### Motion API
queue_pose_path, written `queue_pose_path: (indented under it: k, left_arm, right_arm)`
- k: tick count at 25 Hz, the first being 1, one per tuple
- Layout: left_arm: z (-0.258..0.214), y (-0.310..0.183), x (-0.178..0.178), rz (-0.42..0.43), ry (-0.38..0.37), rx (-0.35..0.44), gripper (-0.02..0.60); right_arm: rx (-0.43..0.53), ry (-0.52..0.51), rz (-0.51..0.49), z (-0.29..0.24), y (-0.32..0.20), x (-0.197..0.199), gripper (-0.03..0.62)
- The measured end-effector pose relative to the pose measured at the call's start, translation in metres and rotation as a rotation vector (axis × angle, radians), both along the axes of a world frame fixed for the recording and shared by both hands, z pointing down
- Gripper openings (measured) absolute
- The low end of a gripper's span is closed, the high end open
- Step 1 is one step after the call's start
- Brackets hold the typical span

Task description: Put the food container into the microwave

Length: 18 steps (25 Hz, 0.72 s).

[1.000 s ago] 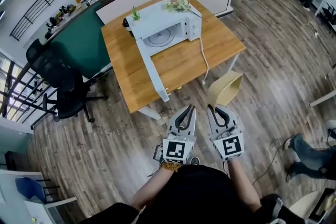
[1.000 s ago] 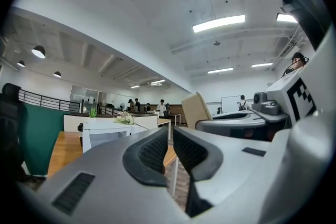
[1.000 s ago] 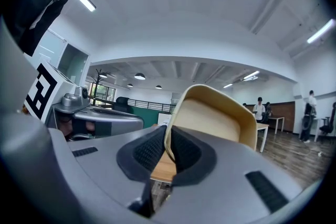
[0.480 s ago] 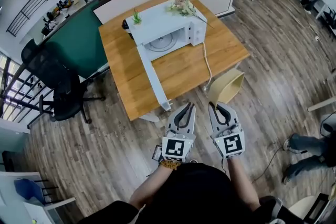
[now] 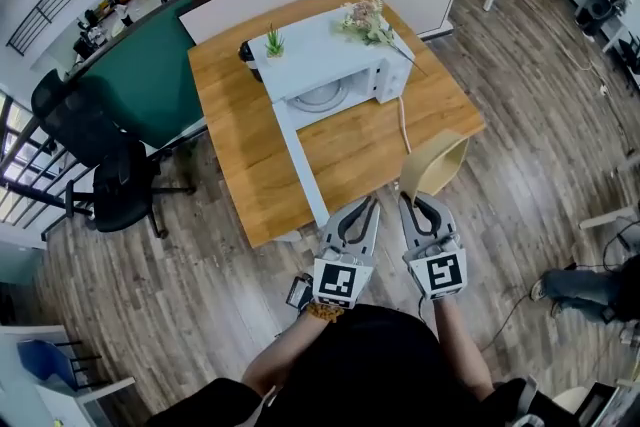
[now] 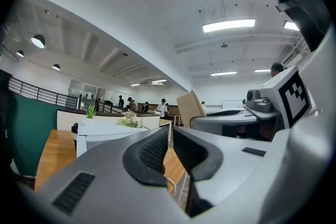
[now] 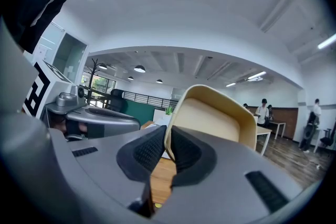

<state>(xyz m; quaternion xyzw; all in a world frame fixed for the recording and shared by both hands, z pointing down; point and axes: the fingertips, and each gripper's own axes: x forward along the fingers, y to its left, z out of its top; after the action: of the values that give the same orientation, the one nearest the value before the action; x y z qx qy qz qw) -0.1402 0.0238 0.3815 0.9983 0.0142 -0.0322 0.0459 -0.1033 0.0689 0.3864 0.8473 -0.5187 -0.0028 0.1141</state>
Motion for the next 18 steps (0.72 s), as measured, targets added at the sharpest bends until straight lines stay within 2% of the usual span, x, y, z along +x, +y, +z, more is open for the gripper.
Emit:
queue_pose_path:
  k: [8, 12, 18]
  left_arm:
    - [-0.006, -0.059, 0.021, -0.074, 0.032, -0.026, 0.051]
    - [0.002, -0.074, 0.027, -0.128, 0.01, -0.037, 0.051]
    - [0.009, -0.113, 0.044, -0.288, 0.007, -0.055, 0.051]
  right_arm:
    - [-0.066, 0.078, -0.066, -0.001, -0.045, 0.021, 0.037]
    - [-0.096, 0.064, -0.131, 0.01, -0.06, 0.035, 0.035]
    - [-0.14, 0.063, -0.271, 0.023, -0.087, 0.061, 0.035]
